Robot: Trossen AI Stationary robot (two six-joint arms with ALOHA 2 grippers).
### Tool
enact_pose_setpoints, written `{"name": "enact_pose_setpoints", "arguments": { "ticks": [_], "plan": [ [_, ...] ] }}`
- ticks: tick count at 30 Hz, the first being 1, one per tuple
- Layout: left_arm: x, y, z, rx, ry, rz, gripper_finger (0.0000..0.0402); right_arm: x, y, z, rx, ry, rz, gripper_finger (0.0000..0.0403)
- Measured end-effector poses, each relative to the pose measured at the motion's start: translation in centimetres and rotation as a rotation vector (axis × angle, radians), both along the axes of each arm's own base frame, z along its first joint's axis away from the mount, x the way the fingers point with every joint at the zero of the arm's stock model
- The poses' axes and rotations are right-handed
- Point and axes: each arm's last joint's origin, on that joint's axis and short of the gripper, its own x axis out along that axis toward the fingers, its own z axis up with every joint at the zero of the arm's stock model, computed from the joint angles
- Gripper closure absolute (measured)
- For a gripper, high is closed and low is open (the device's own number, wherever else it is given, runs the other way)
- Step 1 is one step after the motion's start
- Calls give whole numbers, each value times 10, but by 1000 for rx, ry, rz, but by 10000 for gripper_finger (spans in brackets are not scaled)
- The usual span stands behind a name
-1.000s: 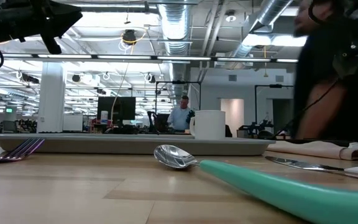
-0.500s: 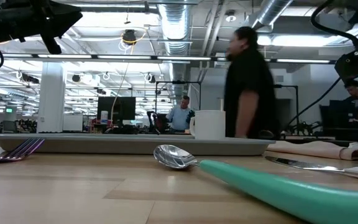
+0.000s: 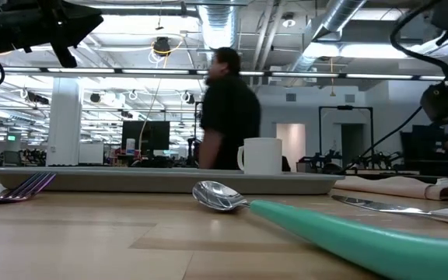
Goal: Set up tray
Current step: Put the blue plate on the center of the tray
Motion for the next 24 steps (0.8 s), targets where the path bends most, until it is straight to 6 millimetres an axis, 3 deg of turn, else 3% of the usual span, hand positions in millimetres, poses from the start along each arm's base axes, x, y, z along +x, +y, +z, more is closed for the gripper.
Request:
{"name": "enact_pose_setpoints", "arguments": {
  "ticks": [24],
  "plan": [
    [0, 0, 0, 0, 0, 0, 345, 3, -1, -4, -35, -64, -96, 317]
  ]
}}
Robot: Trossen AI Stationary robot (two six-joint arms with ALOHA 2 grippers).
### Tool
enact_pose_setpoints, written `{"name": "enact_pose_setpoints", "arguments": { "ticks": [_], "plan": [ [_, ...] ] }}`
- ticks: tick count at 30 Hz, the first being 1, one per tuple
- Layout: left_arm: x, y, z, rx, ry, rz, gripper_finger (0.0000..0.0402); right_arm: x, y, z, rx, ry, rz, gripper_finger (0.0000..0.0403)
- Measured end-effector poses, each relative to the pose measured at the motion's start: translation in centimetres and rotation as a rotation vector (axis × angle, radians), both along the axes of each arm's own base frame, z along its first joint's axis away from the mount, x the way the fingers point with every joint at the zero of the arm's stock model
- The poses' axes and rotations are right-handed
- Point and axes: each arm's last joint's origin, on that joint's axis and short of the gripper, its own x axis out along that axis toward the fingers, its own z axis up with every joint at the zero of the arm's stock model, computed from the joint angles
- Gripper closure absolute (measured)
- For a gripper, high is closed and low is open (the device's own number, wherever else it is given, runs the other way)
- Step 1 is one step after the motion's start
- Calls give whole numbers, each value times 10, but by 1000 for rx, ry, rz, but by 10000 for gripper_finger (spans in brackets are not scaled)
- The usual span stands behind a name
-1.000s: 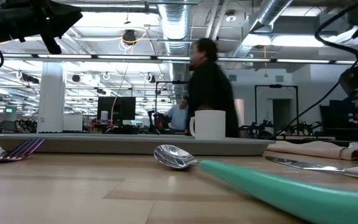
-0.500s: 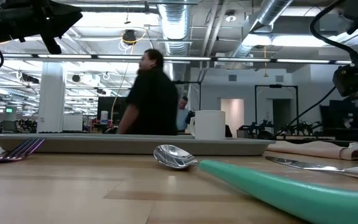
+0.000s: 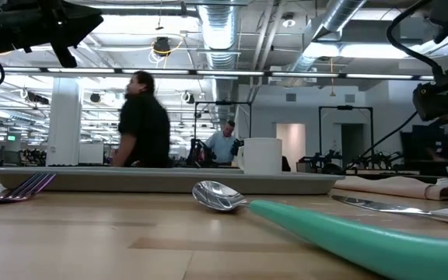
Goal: Set up tray
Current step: Put the blue plate on the center of the tray
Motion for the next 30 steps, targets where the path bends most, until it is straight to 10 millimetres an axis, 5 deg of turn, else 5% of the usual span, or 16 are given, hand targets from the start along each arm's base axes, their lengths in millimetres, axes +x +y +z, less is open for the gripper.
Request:
{"name": "enact_pose_setpoints", "arguments": {
  "ticks": [9, 16, 30],
  "plan": [
    [0, 0, 0, 0, 0, 0, 345, 1, 1, -8, 38, -56, 2, 323],
    [0, 0, 0, 0, 0, 0, 345, 8, 5, -4, 58, -145, 81, 394],
    [0, 0, 0, 0, -2, 0, 345, 55, 0, 58, -40, -432, 110, 399]
  ]
}}
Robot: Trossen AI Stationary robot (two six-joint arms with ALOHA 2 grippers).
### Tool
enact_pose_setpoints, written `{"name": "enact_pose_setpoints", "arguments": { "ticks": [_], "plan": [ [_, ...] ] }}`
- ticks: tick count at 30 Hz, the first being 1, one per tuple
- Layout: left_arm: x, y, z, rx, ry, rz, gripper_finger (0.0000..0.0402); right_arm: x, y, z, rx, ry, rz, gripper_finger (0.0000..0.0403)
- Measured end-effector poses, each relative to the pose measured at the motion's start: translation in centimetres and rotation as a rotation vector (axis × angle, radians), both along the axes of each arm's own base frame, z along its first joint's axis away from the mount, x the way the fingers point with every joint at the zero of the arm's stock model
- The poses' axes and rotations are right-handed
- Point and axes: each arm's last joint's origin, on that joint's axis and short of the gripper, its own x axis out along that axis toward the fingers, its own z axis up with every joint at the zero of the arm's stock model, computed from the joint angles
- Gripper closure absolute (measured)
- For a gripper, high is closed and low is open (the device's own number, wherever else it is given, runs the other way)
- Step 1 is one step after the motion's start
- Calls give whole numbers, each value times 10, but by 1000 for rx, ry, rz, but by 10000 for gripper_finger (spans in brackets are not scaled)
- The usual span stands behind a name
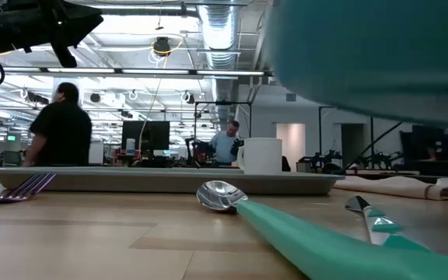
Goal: Set up tray
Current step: Put the blue plate on the center of the tray
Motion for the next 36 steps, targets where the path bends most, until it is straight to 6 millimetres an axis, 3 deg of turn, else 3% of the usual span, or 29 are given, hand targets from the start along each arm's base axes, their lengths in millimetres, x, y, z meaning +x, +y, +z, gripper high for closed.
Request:
{"name": "enact_pose_setpoints", "arguments": {
  "ticks": [4, 9, 17, 21, 30, 36],
  "plan": [
    [0, 0, 0, 2, -6, 0, 345, 19, -19, 20, -109, -143, -104, 400],
    [0, 0, 1, 2, -7, 0, 345, 39, -57, 35, -207, -342, -397, 399],
    [-1, 0, 2, 7, -24, 1, 345, 55, -108, 42, -215, -474, -644, 401],
    [-1, 0, 2, 6, -24, 2, 345, 77, -116, 38, -203, -442, -638, 401],
    [-1, 0, 2, 3, -23, 6, 345, 150, -121, 13, -168, -122, -550, 402],
    [-1, 0, 2, 7, -21, 0, 345, 190, -135, 0, -124, -90, -559, 401]
  ]
}}
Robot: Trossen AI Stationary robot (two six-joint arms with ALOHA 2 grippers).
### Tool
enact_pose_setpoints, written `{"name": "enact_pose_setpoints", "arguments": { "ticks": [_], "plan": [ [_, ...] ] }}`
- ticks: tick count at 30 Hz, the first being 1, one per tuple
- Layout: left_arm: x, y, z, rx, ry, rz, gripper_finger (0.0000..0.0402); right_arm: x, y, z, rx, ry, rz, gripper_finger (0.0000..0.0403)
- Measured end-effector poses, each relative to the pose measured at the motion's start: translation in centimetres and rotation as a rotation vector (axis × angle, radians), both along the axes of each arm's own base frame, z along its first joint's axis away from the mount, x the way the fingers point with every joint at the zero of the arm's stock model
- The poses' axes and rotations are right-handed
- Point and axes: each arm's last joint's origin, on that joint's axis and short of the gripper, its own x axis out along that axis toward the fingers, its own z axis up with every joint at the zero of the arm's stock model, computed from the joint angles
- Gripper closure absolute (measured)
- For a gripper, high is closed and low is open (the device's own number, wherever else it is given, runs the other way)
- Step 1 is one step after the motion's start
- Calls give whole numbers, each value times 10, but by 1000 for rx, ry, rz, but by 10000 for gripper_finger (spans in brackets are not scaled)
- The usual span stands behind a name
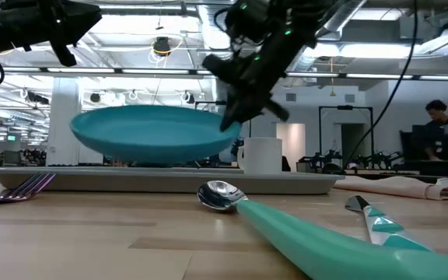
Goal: Set up tray
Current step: Put the blue plate on the center of the tray
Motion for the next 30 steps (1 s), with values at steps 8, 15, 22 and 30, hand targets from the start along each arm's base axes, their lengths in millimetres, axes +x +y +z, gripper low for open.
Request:
{"name": "enact_pose_setpoints", "arguments": {
  "ticks": [8, 15, 22, 30],
  "plan": [
    [0, 0, 0, 0, 1, -1, 345, 16, -18, -31, 104, 131, -100, 401],
    [0, 0, 0, 0, 4, -1, 345, 13, -25, -39, 132, 171, -143, 398],
    [0, 0, 0, 1, 3, -1, 345, 11, -28, -40, 116, 191, -121, 356],
    [0, 0, 0, 1, 3, 0, 345, 12, -28, -46, 108, 206, -102, 325]
  ]
}}
